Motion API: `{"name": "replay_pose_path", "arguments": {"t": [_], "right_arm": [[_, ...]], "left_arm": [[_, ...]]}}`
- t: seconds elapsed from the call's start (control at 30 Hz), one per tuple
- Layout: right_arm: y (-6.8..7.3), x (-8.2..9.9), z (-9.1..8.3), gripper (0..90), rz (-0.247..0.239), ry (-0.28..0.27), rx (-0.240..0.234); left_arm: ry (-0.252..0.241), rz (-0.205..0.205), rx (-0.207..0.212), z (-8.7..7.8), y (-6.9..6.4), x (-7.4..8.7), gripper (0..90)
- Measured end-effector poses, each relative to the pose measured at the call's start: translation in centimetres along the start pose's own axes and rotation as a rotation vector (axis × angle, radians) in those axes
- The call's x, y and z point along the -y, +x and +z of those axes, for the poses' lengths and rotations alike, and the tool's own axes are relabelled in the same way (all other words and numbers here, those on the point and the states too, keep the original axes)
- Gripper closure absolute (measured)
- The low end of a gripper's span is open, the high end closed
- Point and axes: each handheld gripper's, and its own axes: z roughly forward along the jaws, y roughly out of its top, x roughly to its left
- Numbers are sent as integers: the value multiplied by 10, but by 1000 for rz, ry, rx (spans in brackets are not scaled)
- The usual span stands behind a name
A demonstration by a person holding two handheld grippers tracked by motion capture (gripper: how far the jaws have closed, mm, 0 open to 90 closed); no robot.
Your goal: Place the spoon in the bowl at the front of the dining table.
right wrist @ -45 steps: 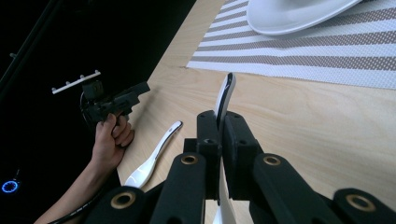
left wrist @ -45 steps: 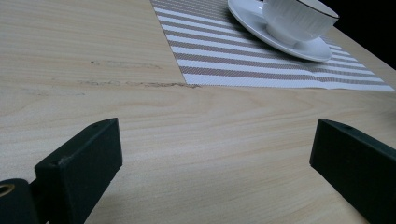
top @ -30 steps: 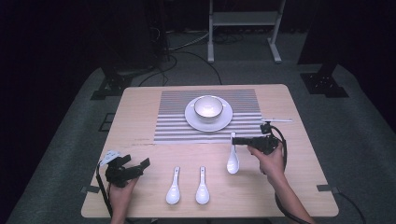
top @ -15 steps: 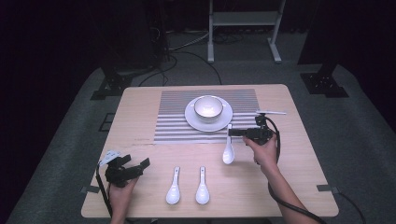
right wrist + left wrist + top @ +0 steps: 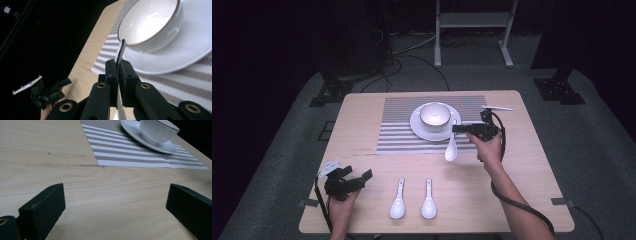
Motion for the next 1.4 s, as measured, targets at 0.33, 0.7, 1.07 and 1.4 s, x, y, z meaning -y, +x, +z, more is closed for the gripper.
{"name": "replay_pose_path", "arguments": {"t": [0.33,0.7,1.07,1.4], "right_arm": [[6,-26,10,858,-17,-24,46],[6,-50,23,858,20,-144,94],[-2,-67,36,858,54,-190,146],[-8,-72,45,858,90,-257,178]], "left_arm": [[-3,-4,2,0,0,0,10],[-2,-4,6,0,0,0,10],[-2,-5,9,0,1,0,10],[-4,-5,9,0,0,0,10]]}}
